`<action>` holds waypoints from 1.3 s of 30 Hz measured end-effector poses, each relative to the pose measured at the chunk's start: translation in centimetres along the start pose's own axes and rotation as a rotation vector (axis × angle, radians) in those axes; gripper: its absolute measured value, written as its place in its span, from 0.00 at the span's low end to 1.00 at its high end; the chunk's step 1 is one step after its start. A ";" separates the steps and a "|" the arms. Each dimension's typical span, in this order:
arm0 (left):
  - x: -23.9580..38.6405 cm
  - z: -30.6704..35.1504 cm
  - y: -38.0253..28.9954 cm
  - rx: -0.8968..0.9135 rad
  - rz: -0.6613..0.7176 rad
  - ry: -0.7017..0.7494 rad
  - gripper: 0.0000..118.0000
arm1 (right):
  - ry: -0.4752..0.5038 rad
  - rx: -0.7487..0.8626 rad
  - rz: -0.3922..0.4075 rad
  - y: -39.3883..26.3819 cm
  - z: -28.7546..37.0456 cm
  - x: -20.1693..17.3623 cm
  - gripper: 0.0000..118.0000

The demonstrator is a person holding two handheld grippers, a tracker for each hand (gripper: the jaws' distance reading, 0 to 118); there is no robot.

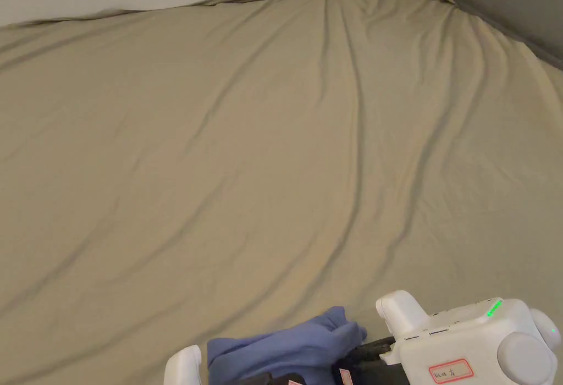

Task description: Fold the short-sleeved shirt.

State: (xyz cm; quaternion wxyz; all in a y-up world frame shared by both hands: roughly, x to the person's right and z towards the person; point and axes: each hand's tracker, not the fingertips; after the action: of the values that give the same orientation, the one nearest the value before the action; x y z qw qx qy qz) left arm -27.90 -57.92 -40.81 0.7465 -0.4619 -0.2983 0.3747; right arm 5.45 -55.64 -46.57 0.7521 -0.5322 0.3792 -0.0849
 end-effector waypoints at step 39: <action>-11.3 34.3 7.8 0.141 0.108 0.747 0.98 | 0.018 0.112 0.105 3.0 -1.6 -12.3 0.02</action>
State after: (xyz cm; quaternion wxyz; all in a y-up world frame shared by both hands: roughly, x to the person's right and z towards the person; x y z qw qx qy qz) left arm -63.41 -49.04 -35.52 0.8130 -0.5290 0.0453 0.2390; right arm -5.03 -49.03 -43.54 0.7807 -0.4679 0.4081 -0.0715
